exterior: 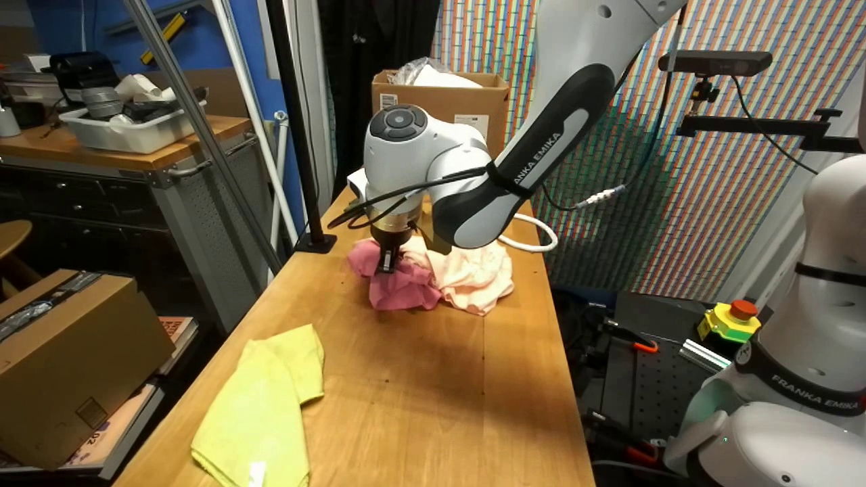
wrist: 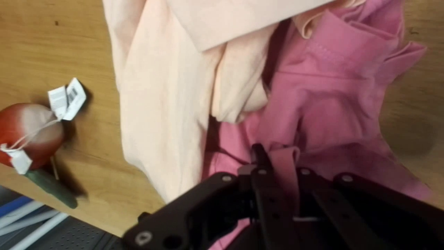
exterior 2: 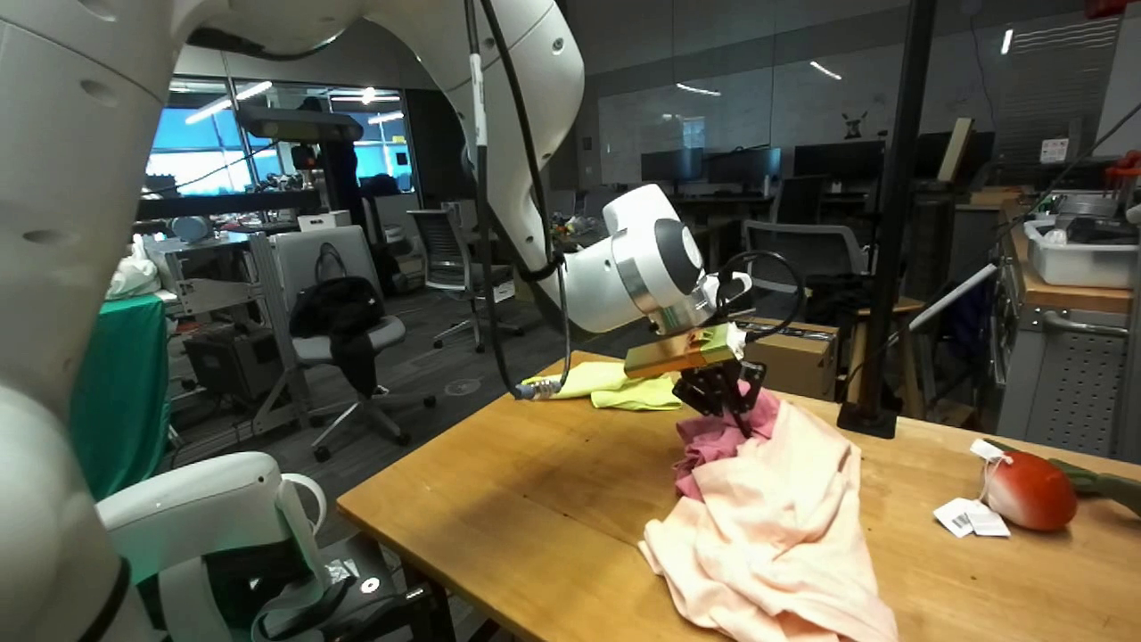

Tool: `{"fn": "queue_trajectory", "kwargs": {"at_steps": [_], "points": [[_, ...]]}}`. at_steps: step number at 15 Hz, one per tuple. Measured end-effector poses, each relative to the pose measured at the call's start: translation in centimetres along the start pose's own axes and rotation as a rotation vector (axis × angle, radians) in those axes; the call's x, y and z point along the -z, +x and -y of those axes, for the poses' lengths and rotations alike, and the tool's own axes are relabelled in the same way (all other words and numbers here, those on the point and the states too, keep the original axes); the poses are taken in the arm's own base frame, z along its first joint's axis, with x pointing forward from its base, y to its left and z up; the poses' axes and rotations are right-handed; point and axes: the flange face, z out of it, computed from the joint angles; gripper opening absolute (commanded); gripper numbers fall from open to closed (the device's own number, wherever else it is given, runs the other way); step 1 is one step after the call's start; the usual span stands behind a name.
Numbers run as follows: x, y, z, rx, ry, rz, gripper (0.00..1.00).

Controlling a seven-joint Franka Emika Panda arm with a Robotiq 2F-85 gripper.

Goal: Move the white rope and radish to the right, move the peach shirt forwards, move the yellow towel and pink shirt to the left

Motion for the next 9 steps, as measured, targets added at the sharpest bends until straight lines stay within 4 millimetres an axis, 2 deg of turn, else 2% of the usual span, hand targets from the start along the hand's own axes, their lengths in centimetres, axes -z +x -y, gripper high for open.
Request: {"fn": "queue_trajectory", "kwargs": {"at_steps": [2, 5, 9], "points": [[0.2, 0.0, 0.1, -0.015, -0.040, -0.012, 0.05], [0.9, 0.5, 1.4, -0.021, -0.065, -0.041, 0.05], [3.3, 1.7, 3.2, -0.041, -0.067, -0.094, 0.05]]}}
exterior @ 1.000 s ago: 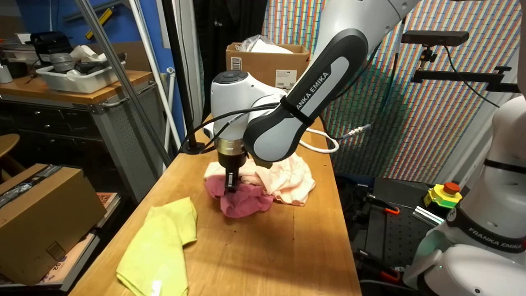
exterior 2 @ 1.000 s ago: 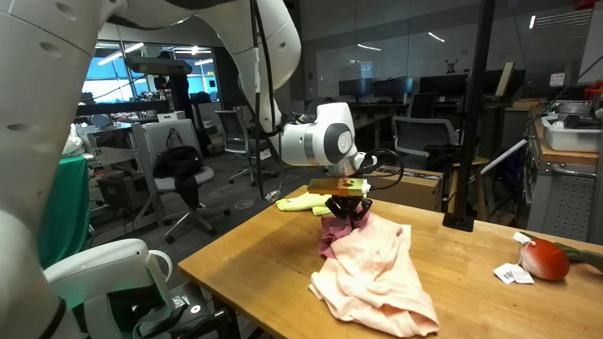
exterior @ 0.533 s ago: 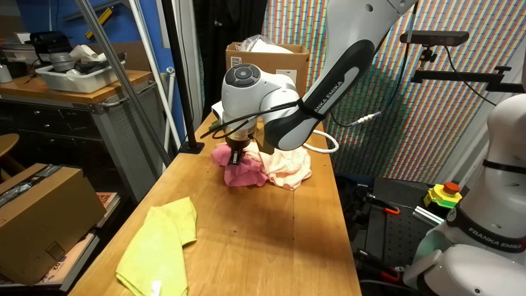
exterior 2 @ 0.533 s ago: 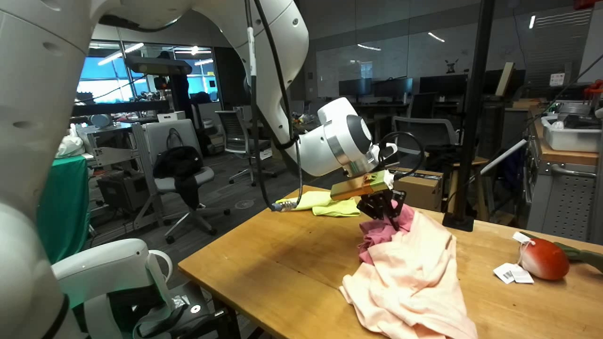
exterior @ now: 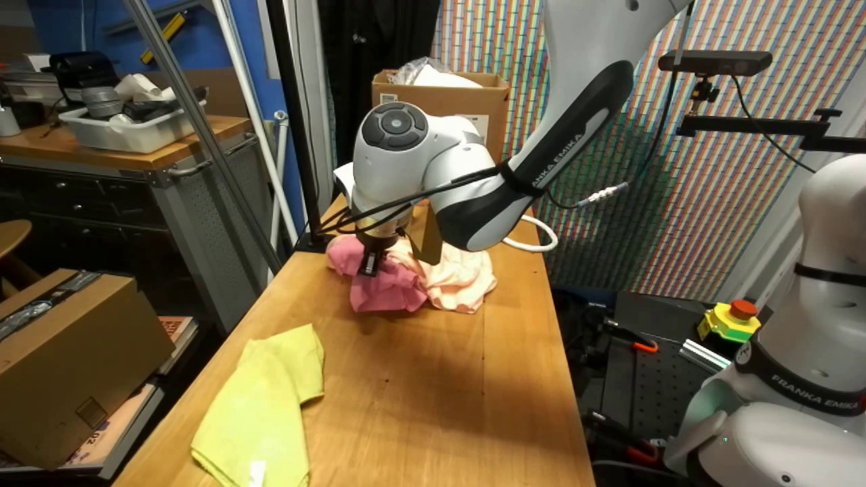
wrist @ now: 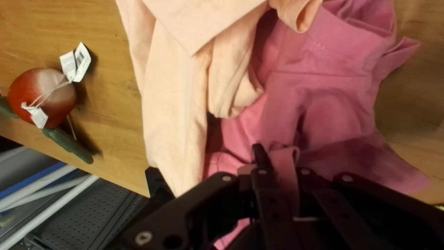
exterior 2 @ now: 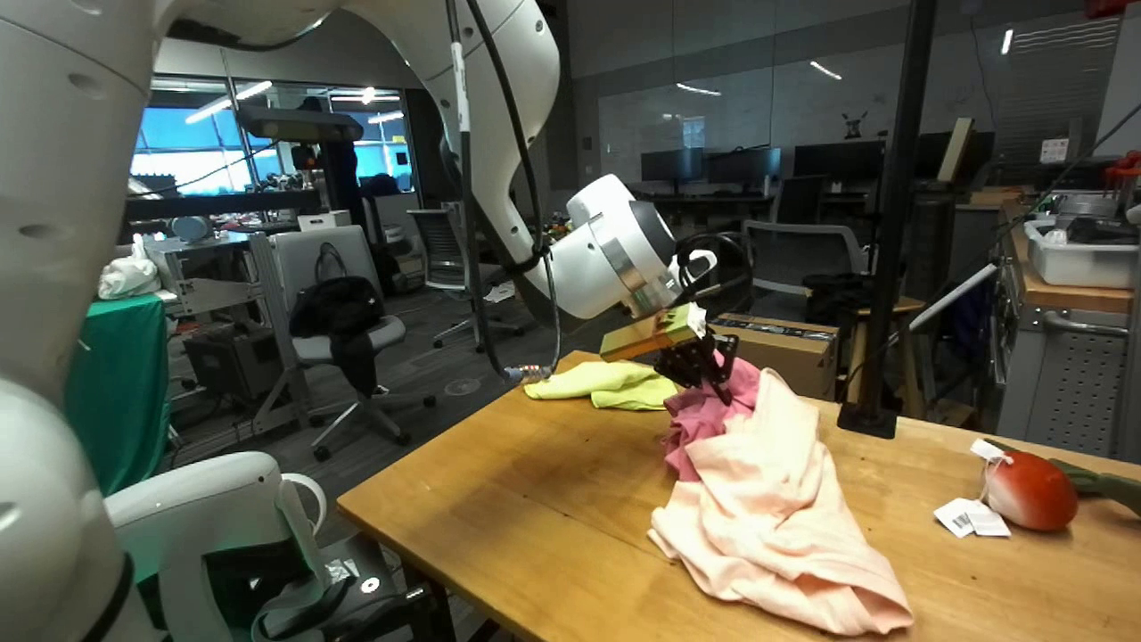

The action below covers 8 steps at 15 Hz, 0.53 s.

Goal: Move the white rope and radish to the right, move the peach shirt forwards, move the yellow towel and pink shirt to the left

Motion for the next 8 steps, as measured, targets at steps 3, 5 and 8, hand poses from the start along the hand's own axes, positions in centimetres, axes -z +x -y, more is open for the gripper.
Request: {"fn": "queue_trajectory", "kwargs": {"at_steps": [3, 5, 8], "points": [[2.4, 1.1, 0.0, -0.035, 0.000, -0.043, 0.05], [3.7, 1.7, -0.6, -0.065, -0.002, -0.067, 0.05], [5.4, 2.2, -1.9, -0.119, -0.008, -0.096, 0.05]]}}
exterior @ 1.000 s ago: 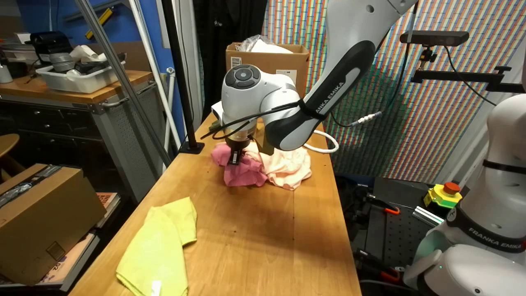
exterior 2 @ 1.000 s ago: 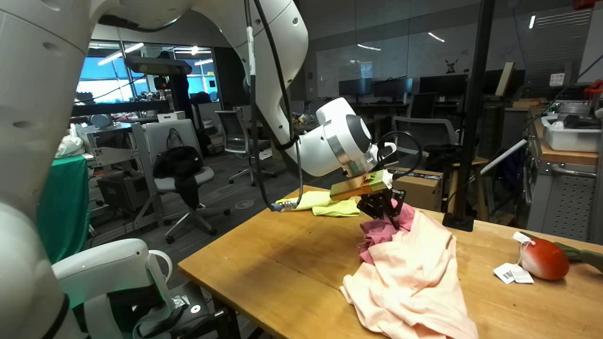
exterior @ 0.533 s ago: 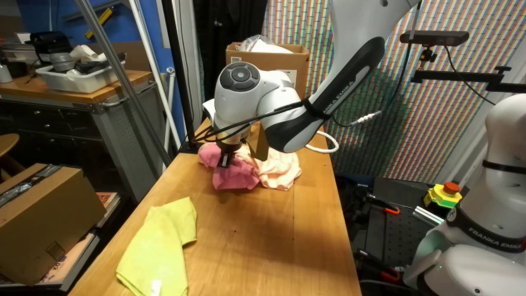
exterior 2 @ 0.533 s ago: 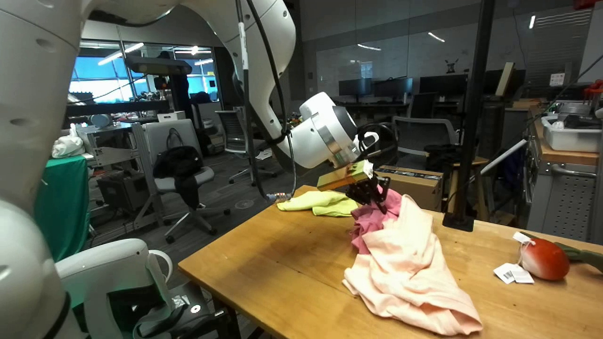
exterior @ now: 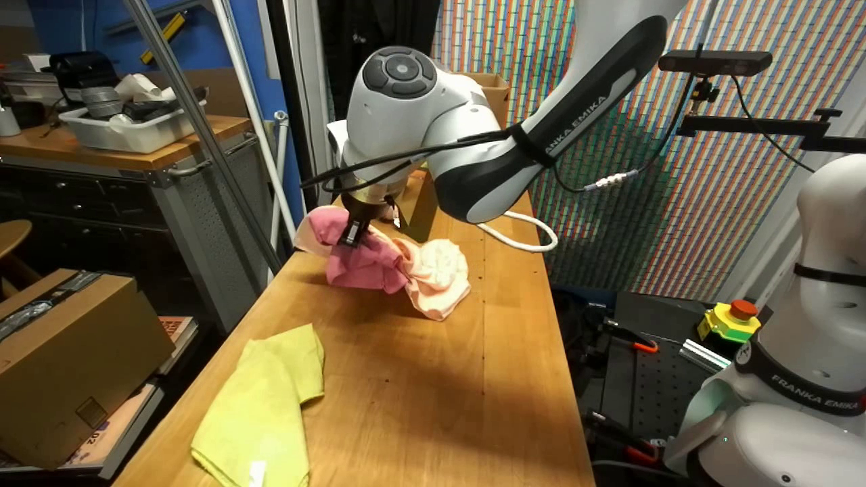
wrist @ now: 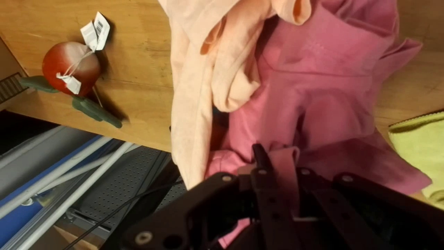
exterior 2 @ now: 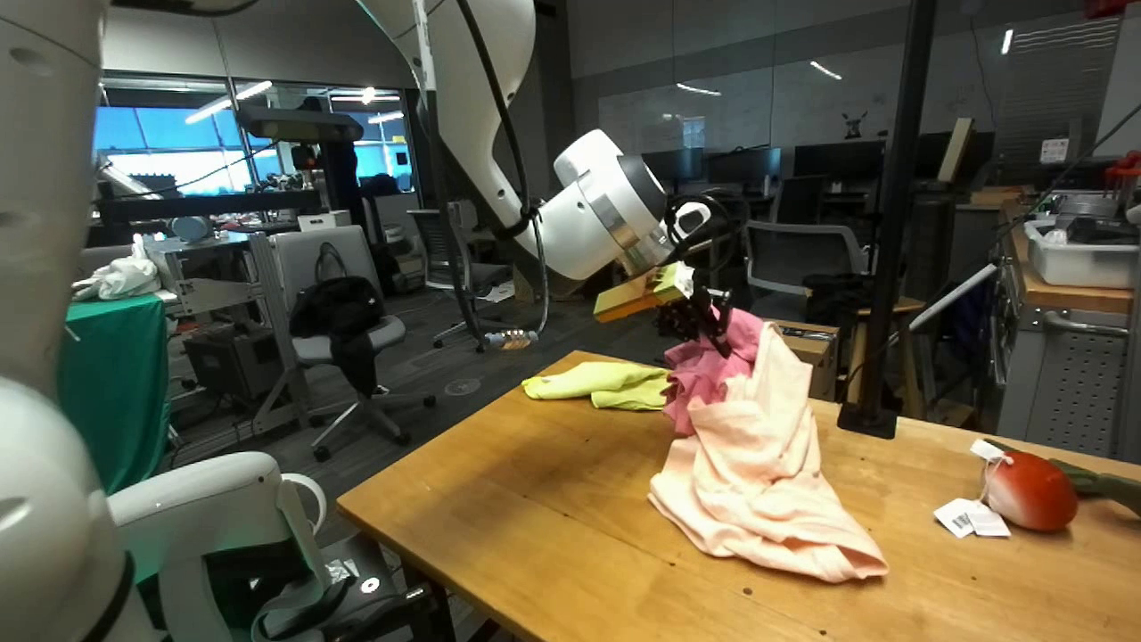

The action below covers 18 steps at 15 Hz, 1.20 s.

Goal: Move the white rope and radish to the right, move the peach shirt forwards, move the yellow towel and pink shirt to the left

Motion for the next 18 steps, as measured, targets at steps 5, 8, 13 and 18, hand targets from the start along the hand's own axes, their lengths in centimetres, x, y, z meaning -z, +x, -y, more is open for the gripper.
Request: {"fn": "queue_trajectory", "kwargs": {"at_steps": [5, 8, 13, 18], "points": [[1.9, 0.9, -1.7, -0.071, -0.005, -0.039, 0.03], [2.9, 1.2, -2.4, -0.123, 0.003, -0.046, 0.02], [4.1, 0.6, -3.8, -0.240, -0.020, 0.139, 0.02], [4.9, -1.3, -6.4, -0.307, -0.206, 0.401, 0.02]]}}
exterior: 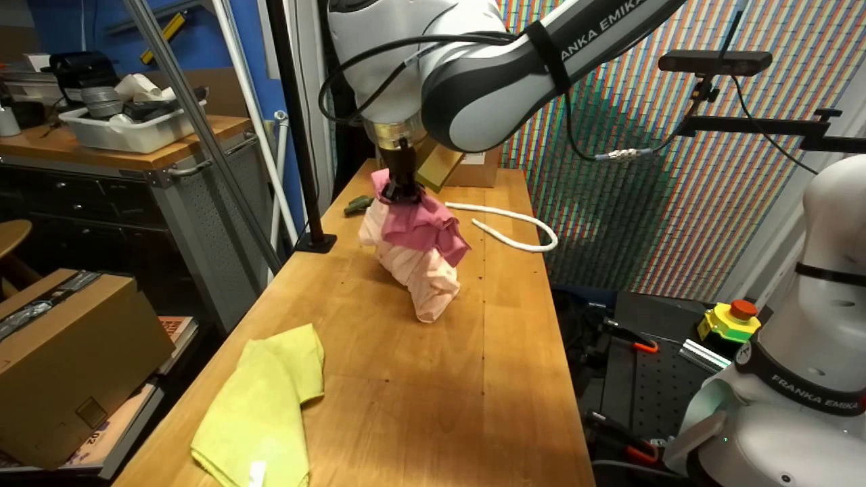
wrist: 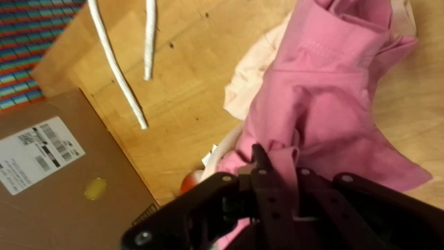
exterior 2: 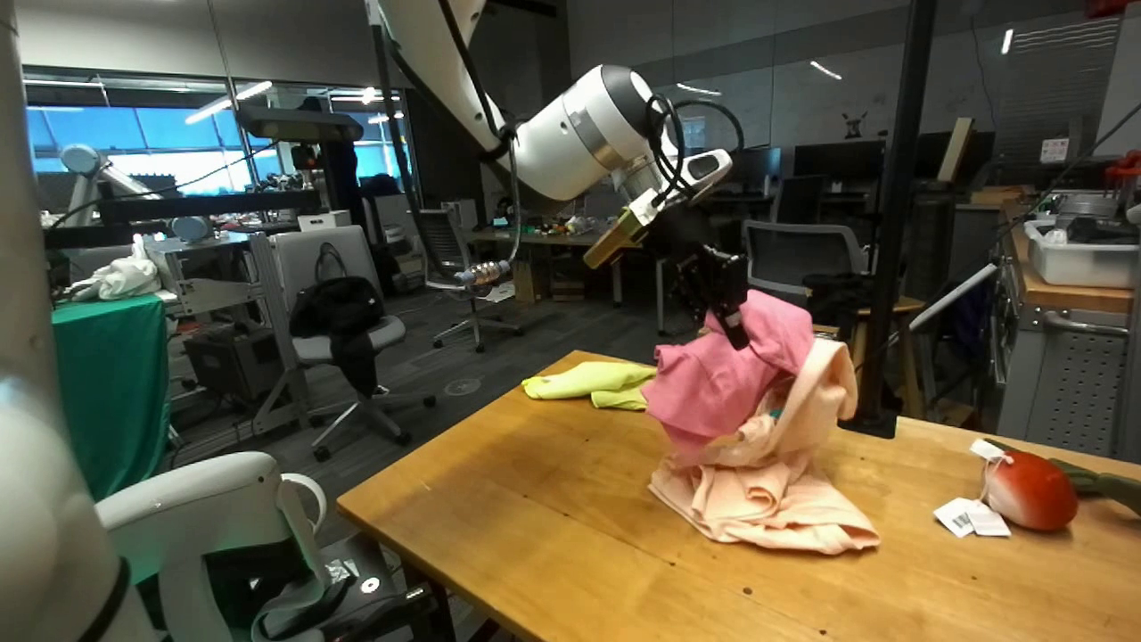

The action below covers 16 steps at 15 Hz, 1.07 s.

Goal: Move the white rope and radish to the right, move the peach shirt forwards, move the yellow towel and pink shirt to the left

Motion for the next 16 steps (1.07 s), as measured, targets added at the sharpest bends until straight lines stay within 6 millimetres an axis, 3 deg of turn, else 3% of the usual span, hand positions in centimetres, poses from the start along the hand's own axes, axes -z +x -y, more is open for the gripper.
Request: {"fn": "queue_trajectory", "kwargs": {"at_steps": [3, 9, 16], "points": [[-0.3, -1.0, -0.6, 0.001, -0.095, 0.143, 0.02], [-0.5, -1.6, 0.5, 0.077, -0.108, 0.267, 0.02], [0.0, -1.9, 1.9, 0.275, 0.100, 0.360, 0.02]]}}
